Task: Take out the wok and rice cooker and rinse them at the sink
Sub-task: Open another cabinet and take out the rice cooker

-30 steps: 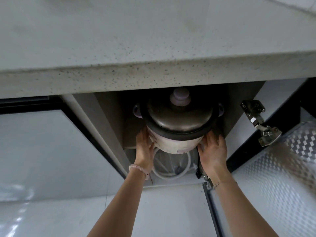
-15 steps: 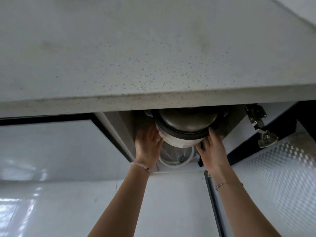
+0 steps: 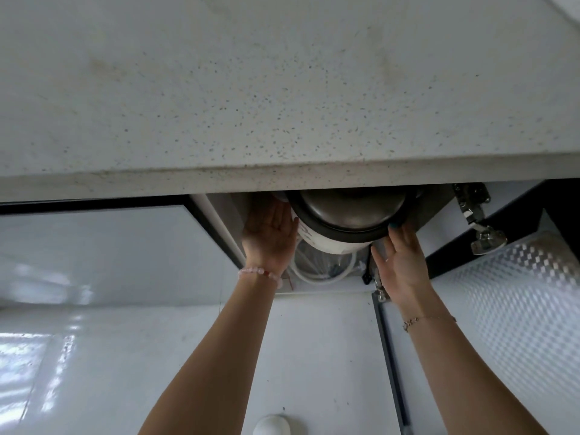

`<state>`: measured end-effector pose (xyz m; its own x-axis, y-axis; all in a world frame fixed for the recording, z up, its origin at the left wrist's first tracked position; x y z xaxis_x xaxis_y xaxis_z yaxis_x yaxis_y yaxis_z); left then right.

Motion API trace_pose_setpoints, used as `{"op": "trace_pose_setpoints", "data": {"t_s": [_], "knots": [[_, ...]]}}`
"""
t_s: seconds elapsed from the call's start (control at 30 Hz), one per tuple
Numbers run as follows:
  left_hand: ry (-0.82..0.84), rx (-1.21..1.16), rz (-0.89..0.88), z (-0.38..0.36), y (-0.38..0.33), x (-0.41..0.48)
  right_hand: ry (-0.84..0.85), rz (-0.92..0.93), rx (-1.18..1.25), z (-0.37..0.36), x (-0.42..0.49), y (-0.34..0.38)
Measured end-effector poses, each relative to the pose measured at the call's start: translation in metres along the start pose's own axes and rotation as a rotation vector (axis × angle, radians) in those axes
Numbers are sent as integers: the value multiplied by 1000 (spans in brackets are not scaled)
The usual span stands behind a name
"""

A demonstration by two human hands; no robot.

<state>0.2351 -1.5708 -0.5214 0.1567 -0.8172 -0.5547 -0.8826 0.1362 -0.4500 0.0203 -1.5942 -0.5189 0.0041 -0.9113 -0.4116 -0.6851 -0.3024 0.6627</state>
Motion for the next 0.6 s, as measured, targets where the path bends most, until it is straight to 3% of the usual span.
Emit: {"op": "trace_pose_setpoints", "data": {"t_s": [0.2,0.6], "knots": [[-45,-23,38,13,12,-14,-41,-14,-1,3,-6,7],[-311,326,17,19,7,-27,-170,-122,200,12,-21,12]]}}
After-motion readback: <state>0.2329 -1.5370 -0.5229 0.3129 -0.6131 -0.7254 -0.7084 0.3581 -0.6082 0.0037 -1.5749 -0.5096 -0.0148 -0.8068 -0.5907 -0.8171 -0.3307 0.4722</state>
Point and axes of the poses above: each hand's wrist, its own x-axis towards the middle knuckle, its own z-axis out of the back of the hand, y = z × x, the point moved 9 cm from there along x, towards the middle knuckle, and after that the axes turned 14 degrees about x, right-handed, at the moved point
